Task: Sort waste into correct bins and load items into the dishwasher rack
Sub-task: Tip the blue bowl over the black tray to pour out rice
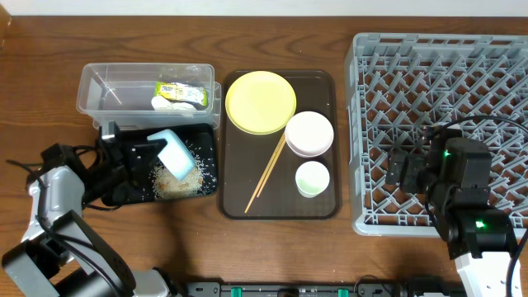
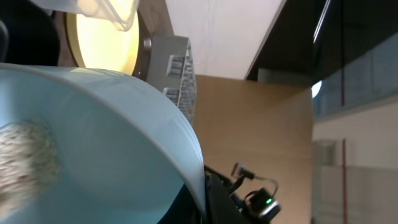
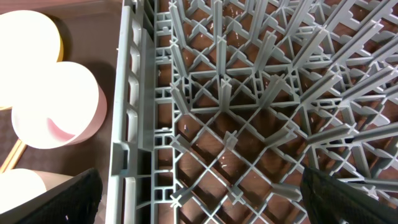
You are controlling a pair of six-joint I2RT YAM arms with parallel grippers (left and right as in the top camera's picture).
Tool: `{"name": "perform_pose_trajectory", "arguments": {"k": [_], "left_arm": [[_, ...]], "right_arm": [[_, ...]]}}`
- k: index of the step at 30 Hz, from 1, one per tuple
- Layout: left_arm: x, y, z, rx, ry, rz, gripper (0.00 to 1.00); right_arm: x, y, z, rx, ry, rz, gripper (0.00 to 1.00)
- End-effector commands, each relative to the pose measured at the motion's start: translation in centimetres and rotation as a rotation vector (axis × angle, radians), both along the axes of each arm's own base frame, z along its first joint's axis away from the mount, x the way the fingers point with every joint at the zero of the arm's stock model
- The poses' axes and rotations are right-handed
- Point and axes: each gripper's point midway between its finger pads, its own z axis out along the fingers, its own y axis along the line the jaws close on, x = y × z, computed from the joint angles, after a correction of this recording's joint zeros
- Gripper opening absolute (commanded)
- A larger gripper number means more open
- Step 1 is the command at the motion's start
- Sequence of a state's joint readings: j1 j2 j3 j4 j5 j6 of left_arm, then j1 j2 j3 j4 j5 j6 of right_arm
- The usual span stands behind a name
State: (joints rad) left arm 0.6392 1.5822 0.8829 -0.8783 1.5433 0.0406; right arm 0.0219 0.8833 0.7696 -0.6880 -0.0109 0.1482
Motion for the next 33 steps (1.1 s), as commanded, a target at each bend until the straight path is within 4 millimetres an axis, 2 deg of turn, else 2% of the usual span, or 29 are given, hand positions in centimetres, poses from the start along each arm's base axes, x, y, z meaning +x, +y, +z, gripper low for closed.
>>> {"name": "perform_pose_trajectory", "arguments": {"k": [1, 4, 8, 11, 17, 25, 28, 33], "left_arm": [[0.0, 0.8, 0.4, -0.092, 0.073, 0.037, 0.06], [0.1, 1.1, 0.4, -0.075, 0.050, 0.044, 0.06], [0.7, 1.4, 0.0, 0.132, -0.190, 0.020, 0.06], [0.7, 1.4, -0.1, 0.170, -0.224, 0.014, 0.06], [0.7, 1.4, -0.1, 0.140, -0.185, 0.019, 0.06], [0.7, 1.4, -0.1, -0.189, 0.247, 0.064, 0.06], [1.1, 1.8, -0.1, -0.158, 0.206, 0.065, 0.06], [2.1, 2.5, 0.1, 0.009, -0.016, 0.053, 0.06]], "right_arm": [[0.2, 0.2, 0.8, -0.007, -0.018, 0.013, 0.99], [0.2, 0.2, 0.8, -0.007, -0.018, 0.013, 0.99], [0.2, 0.2, 0.8, -0.007, -0.018, 0.013, 0.99], [0.2, 0.2, 0.8, -0.007, -0.018, 0.013, 0.99], [0.2, 0.1, 0.8, -0.010, -0.018, 0.010, 0.99], [0.2, 0.2, 0.7, -0.009, -0.016, 0.010, 0.99], [0.2, 0.2, 0.7, -0.009, -0.014, 0.010, 0.99], [0.2, 0.2, 0.7, -0.009, -0.014, 0.010, 0.99]]}}
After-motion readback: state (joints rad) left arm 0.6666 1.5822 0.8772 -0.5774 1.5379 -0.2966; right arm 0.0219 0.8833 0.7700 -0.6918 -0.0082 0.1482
